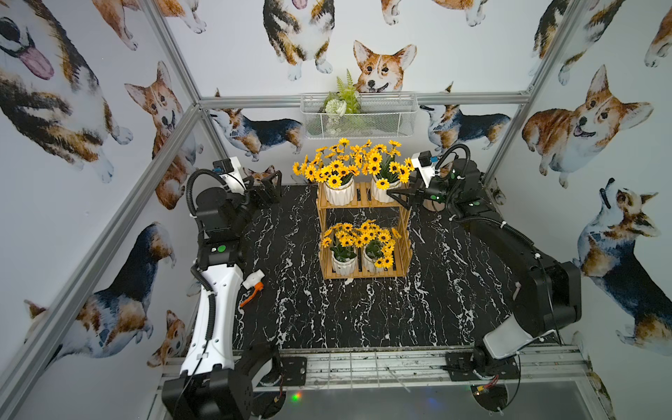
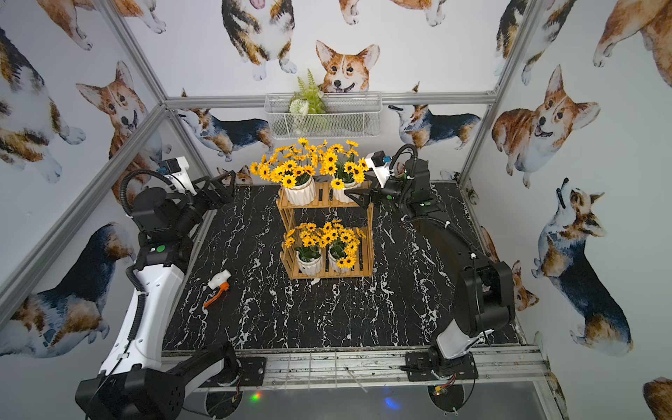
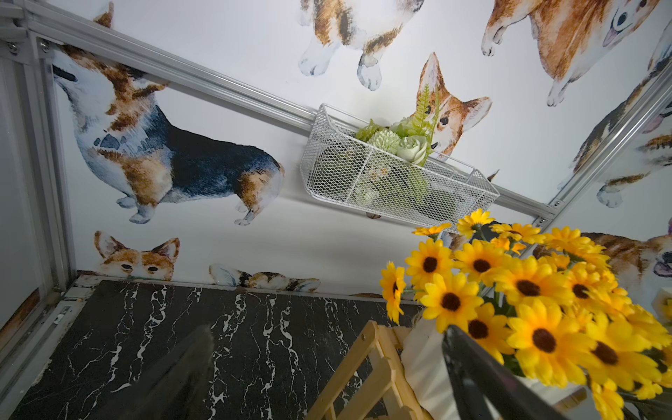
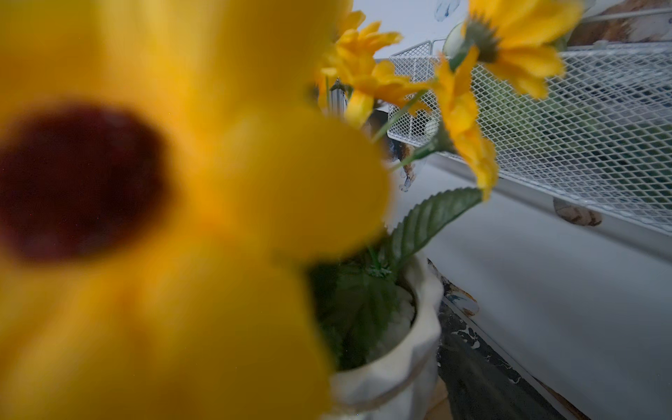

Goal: Take the sunflower pots off the shelves
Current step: Pick up the sunflower pot from the shelf.

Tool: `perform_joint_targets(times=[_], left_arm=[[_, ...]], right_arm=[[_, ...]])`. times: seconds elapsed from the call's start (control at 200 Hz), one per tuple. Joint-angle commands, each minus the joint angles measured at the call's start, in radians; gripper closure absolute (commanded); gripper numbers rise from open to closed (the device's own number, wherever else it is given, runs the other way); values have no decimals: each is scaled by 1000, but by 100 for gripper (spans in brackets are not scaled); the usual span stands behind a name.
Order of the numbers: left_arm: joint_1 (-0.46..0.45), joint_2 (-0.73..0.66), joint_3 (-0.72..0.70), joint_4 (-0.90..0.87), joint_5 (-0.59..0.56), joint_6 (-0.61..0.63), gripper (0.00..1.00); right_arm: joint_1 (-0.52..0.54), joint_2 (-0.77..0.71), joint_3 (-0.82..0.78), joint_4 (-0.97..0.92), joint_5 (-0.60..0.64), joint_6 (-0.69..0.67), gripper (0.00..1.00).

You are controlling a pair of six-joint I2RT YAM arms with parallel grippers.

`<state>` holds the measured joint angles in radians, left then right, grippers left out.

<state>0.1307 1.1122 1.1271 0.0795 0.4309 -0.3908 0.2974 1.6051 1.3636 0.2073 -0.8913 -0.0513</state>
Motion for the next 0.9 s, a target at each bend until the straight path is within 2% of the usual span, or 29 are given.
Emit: perform_joint_targets(times=[0.0,0.892], left_arm=[[1,-6,5,6,-1,13,0],[1,-20,0,6,0,9,0]], right_arm=[[9,15,22,8,-14,-13,0],[35,88,100,1,15,-4,0]])
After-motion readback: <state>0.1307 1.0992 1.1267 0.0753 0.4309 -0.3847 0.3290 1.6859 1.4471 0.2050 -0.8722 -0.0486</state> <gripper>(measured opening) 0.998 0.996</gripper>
